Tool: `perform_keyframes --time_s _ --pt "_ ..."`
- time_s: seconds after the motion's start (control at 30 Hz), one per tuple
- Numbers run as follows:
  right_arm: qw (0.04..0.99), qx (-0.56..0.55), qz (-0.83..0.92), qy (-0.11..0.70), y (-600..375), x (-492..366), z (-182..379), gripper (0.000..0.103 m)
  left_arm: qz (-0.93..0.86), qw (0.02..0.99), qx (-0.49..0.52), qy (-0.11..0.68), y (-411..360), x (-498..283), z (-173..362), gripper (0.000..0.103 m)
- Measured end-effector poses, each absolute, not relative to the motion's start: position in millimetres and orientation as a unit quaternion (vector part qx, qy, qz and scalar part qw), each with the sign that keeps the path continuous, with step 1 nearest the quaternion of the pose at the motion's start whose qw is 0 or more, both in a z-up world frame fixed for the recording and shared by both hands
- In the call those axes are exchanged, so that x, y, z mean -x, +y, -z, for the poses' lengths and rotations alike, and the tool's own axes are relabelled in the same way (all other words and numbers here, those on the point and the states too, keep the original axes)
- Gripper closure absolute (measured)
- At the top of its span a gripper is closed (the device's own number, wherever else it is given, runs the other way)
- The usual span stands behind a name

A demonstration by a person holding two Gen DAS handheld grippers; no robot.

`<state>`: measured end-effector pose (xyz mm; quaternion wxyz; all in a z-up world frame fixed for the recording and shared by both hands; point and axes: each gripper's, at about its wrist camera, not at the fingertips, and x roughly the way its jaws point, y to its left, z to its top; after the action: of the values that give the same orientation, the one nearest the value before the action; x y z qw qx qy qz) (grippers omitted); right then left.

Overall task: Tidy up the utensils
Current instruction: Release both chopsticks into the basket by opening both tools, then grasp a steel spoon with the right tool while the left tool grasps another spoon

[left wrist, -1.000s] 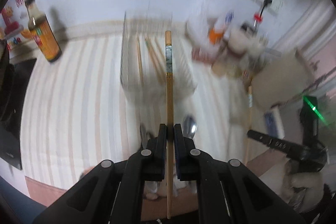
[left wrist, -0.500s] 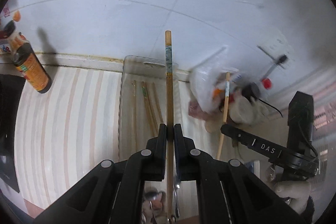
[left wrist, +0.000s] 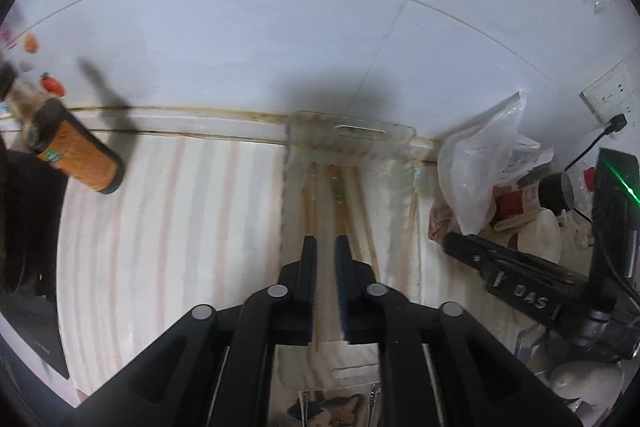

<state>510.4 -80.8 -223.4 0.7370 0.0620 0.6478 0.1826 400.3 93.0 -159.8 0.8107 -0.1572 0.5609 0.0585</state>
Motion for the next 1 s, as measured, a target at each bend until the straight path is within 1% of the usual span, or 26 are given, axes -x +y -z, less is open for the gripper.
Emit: perform_keyframes --time_s 0.03,0.07,0.1,0.13,0.17,0.2,0.27,0.3,0.37,0.47,0.57,0.73,0.8,0.87,0.9,0.97,1.0 --pt "0.741 -0.058 -0.179 0.644 -85.0 -505.7 221.0 0.064 -0.069 0.813 0.148 0.559 94.0 -395.7 158.9 0.081" --pt "0.746 -0.055 -0.176 0.640 -89.7 -501.3 218.1 0.059 -0.085 0.818 0.135 0.553 94.8 -386.3 156.5 0.070" --pt "0.752 -0.049 -0.171 0.634 -95.4 -494.3 214.6 0.057 -0.099 0.822 0.127 0.546 96.9 -379.1 154.8 0.063" --pt "0.760 -0.043 -0.165 0.627 -100.2 -488.0 211.5 0.054 -0.108 0.826 0.120 0.540 97.5 -371.0 153.0 0.051" --pt "0.769 -0.034 -0.155 0.619 -107.2 -478.7 207.3 0.052 -0.118 0.831 0.113 0.532 98.8 -359.8 150.7 0.044" --pt "0.775 -0.030 -0.148 0.614 -113.7 -469.6 204.1 0.051 -0.129 0.834 0.110 0.524 100.6 -350.3 148.4 0.041" --pt "0.784 -0.027 -0.134 0.605 -128.6 -453.1 198.8 0.046 -0.140 0.841 0.102 0.512 101.7 -331.0 146.9 0.025" --pt "0.788 -0.025 -0.129 0.602 -134.8 -445.1 196.8 0.045 -0.149 0.844 0.095 0.506 101.4 -319.3 146.5 0.020" --pt "0.792 -0.030 -0.118 0.599 -146.9 -424.5 196.1 0.043 -0.160 0.850 0.084 0.494 101.2 -299.9 147.6 0.000" --pt "0.789 -0.038 -0.113 0.602 -163.0 -395.0 201.7 0.043 -0.162 0.850 0.080 0.496 101.4 -275.0 158.3 0.000" --pt "0.784 -0.035 -0.109 0.610 -170.1 -361.4 219.1 0.042 -0.164 0.836 0.072 0.519 99.4 -254.6 183.0 0.000" --pt "0.737 -0.034 -0.122 0.664 -159.1 -313.0 276.5 0.042 -0.170 0.801 0.069 0.570 92.8 -228.6 236.1 0.000" --pt "0.722 -0.023 -0.126 0.680 -150.5 -298.2 298.3 0.044 -0.168 0.785 0.071 0.592 90.5 -215.3 257.7 0.000" --pt "0.713 -0.011 -0.126 0.690 -142.0 -289.6 314.0 0.051 -0.167 0.771 0.072 0.610 90.5 -207.4 273.0 0.000" --pt "0.710 -0.001 -0.125 0.693 -137.7 -287.0 321.1 0.052 -0.166 0.765 0.072 0.619 90.2 -203.6 281.7 0.000" --pt "0.706 0.017 -0.122 0.697 -131.0 -283.7 332.8 0.062 -0.164 0.756 0.071 0.629 87.9 -197.3 291.9 0.000" --pt "0.704 0.026 -0.122 0.699 -128.7 -282.5 336.8 0.065 -0.162 0.753 0.071 0.634 85.9 -194.4 295.3 0.000"
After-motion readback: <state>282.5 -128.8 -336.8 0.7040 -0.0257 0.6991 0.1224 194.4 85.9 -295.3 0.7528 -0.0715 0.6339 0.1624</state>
